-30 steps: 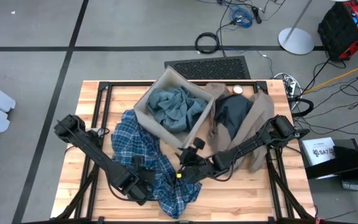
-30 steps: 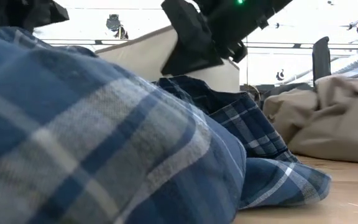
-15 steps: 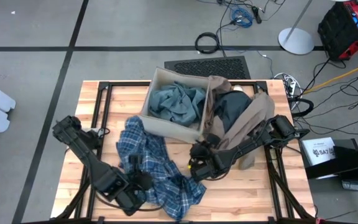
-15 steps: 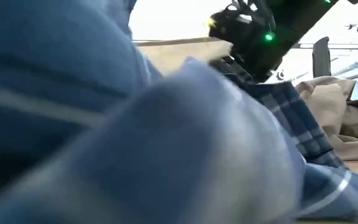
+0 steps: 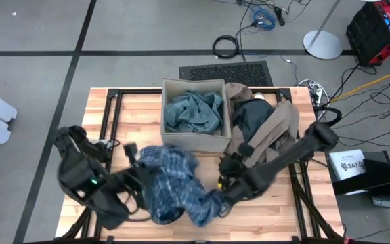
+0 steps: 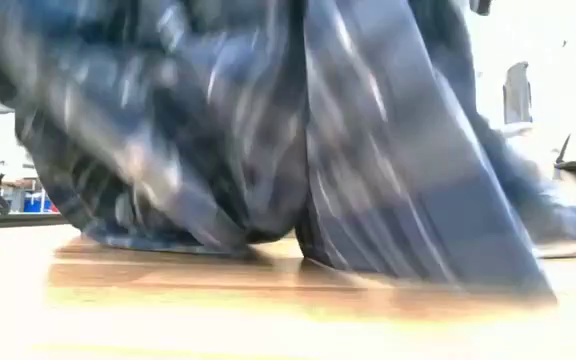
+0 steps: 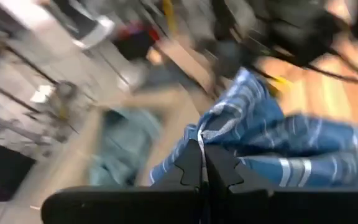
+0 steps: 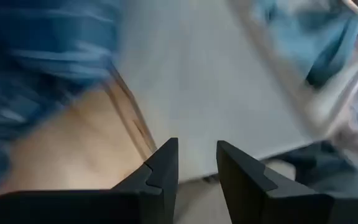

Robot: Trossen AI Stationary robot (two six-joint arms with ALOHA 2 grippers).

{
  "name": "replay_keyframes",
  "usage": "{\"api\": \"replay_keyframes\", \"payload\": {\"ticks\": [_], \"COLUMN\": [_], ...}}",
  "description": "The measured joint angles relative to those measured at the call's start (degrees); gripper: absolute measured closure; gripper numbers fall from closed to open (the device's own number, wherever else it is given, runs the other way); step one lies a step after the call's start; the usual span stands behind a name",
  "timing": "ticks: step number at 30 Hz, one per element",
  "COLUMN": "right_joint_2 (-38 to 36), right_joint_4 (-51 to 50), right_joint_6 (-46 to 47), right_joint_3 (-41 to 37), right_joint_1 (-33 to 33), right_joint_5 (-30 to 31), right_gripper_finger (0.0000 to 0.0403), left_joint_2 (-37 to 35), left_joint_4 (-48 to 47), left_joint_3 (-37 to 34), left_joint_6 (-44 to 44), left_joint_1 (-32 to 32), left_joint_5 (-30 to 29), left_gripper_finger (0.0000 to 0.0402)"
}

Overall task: Sort clothes
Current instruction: Put the blue polo shirt into the laundry organizer

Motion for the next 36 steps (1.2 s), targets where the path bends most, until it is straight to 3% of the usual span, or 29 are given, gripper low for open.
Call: {"api": "replay_keyframes", "payload": {"ticks": [3,6,11,15,24,30,32,36], "right_joint_2": [-5.2,-10.0,-14.7,-13.5,-0.7,9.1,12.3,16.0], "right_joint_4": [-0.7,2.1,16.3,26.7,39.1,48.0,50.7,52.5], "right_joint_6": [-4.5,-7.1,-17.2,-27.4,-51.2,-73.1,-76.0,-80.2], "right_joint_3": [4.8,9.1,11.1,11.1,10.9,10.9,10.9,10.9], "right_joint_1": [3.1,5.9,9.9,12.4,13.4,13.4,13.4,13.5], "right_joint_5": [-1.9,-8.3,-18.6,-23.3,-23.3,-22.3,-18.8,-4.8], "right_gripper_finger": [0.0305,0.0305,0.0305,0.0305,0.0305,0.0305,0.0305,0.0294], "left_joint_2": [0.0,-2.8,-5.8,-6.2,-5.8,-5.9,-5.6,-4.5], "left_joint_4": [2.8,15.6,34.5,41.9,43.7,44.6,44.4,44.5], "left_joint_3": [6.8,5.9,5.8,5.8,5.8,5.8,5.5,5.1], "left_joint_6": [4.1,12.9,24.9,29.5,22.5,17.3,15.0,14.0], "left_joint_1": [0.9,1.7,4.1,5.6,7.3,7.4,7.3,6.2], "left_joint_5": [-6.9,-13.0,-14.5,-14.5,-13.1,-13.1,-12.6,-11.6], "left_gripper_finger": [0.0400,0.0400,0.0400,0.0400,0.0397,0.0396,0.0396,0.0396]}}
